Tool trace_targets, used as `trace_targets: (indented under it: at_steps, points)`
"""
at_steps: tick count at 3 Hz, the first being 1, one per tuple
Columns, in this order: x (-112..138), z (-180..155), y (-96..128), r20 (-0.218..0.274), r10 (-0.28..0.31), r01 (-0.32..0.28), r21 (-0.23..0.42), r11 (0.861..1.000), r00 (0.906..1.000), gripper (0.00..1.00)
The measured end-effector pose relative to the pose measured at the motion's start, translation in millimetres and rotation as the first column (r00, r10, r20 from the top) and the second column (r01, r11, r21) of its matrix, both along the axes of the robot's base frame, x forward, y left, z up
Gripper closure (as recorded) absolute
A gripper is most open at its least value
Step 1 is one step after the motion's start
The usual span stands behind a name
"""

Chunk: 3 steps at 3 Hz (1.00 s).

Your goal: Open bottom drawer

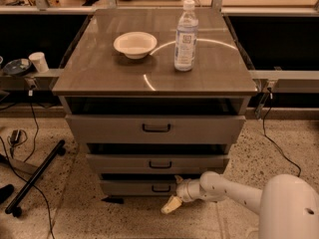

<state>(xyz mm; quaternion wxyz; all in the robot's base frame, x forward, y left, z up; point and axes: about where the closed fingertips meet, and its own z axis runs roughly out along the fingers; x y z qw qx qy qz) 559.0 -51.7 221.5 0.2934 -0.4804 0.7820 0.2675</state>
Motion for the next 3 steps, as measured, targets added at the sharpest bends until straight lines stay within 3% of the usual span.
trace_targets:
  at_steps: [1,2,3]
  points:
    - [28.3,-5.7,1.6,0.036,0.01,-0.01,0.008,1.0,0.9993,0.0]
    - [16.7,-24.6,6.7,-0.004,-0.006,0.006,0.039,0.999,1.0,0.0]
    - [16.7,-24.6,6.8,-0.004,-0.006,0.006,0.039,0.999,1.0,0.04]
